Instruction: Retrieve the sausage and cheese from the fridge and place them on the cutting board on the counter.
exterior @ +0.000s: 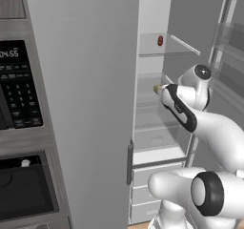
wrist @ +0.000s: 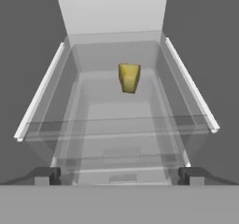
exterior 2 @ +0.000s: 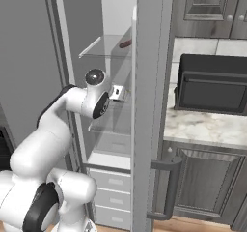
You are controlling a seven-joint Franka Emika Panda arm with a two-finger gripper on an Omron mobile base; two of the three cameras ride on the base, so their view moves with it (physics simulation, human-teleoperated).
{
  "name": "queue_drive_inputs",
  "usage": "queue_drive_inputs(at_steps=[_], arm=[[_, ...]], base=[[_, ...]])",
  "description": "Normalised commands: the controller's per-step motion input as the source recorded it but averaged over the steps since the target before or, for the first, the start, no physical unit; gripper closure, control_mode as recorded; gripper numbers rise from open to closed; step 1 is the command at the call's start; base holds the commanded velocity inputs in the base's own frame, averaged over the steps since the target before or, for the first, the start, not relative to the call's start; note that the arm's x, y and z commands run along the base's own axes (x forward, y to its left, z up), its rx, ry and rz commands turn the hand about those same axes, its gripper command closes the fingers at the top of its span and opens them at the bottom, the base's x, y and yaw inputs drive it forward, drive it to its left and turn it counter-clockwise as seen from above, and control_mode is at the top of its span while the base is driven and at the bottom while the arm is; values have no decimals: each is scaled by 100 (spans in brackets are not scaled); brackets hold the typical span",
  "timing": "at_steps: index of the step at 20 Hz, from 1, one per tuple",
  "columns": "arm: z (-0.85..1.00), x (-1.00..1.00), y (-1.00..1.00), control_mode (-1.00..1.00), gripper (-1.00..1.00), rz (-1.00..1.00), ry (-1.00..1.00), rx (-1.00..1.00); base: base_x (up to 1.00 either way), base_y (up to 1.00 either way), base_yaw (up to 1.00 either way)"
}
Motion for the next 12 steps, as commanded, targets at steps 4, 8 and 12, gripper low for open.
queue_drive_inputs(at_steps=[4,8,12], arm=[[-13,44,0,-100,-100,0,0,0],[-1,48,0,-100,-100,0,0,0],[-9,42,-1,-100,-100,0,0,0]], base=[[0,0,0],[0,0,0],[0,0,0]])
